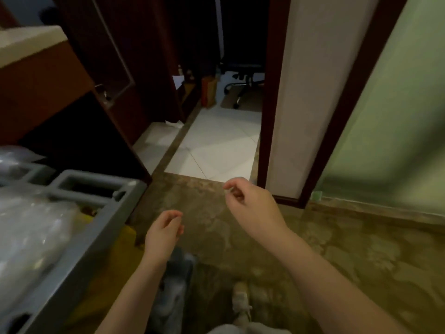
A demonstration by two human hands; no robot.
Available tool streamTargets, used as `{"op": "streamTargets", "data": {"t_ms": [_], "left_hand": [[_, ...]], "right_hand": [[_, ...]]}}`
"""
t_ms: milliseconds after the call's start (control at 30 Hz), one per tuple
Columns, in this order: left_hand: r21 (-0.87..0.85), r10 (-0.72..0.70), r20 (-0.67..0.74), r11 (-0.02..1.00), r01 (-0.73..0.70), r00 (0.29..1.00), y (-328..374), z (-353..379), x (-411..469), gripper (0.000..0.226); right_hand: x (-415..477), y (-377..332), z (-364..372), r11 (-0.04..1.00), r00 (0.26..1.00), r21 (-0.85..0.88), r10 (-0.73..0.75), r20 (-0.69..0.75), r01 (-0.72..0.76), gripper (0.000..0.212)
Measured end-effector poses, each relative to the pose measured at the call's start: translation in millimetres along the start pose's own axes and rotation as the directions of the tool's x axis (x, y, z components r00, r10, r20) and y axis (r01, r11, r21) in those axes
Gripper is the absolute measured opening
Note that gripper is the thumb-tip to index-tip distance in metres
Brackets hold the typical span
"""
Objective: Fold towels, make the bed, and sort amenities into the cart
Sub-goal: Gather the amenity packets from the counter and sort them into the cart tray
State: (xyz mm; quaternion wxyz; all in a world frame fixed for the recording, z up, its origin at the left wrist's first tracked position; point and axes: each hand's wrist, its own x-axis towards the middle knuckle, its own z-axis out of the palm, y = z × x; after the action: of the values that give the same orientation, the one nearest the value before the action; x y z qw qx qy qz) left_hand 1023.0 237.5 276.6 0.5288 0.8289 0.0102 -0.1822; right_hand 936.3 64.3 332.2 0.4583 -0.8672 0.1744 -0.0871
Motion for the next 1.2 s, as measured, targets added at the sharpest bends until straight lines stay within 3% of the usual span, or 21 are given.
{"op": "streamTargets", "data": {"t_ms": [167,400,467,567,700,833,967,1067,1200], "left_hand": [[0.036,0.108,-0.024,0.994,-0.107,0.994,75,30,117,0.015],[0.025,0.321,0.165,0.944,-0.329,0.933,207,110,247,0.015],[0.044,0.319,0.176,0.942,-0.332,0.931,222,120,285,0.014],[0.082,0.261,0.083,0.960,-0.267,0.962,225,113,351,0.015],[0.035,0.082,-0.235,0.997,-0.076,0.968,226,57,424,0.014],[-0.084,-0.083,-0.560,0.996,0.043,0.825,207,-29,448,0.017],[-0.219,-0.224,-0.718,0.971,0.092,0.659,165,-110,452,0.016],[-0.313,-0.307,-0.783,0.946,0.085,0.540,145,-173,469,0.017],[-0.226,-0.207,-0.865,0.974,0.014,0.456,172,-272,516,0.017]], "right_hand": [[135,-13,-12,0.997,1.000,-0.079,-0.025,0.000,0.024,0.025],[272,57,-70,0.982,0.979,-0.074,0.162,-0.122,-0.172,0.025],[318,82,-77,0.974,0.970,-0.082,0.198,-0.141,-0.211,0.023],[406,94,-62,0.980,0.985,-0.129,0.137,-0.106,-0.151,0.020],[532,44,-12,0.982,0.983,-0.127,-0.122,0.136,0.139,0.021],[615,-61,55,0.921,0.853,0.003,-0.362,0.376,0.389,0.023],[653,-163,135,0.781,0.583,0.203,-0.587,0.561,0.591,0.022],[673,-223,197,0.690,0.437,0.314,-0.681,0.587,0.653,0.022],[718,-294,270,0.611,0.363,0.373,-0.751,0.552,0.698,0.022]]}}
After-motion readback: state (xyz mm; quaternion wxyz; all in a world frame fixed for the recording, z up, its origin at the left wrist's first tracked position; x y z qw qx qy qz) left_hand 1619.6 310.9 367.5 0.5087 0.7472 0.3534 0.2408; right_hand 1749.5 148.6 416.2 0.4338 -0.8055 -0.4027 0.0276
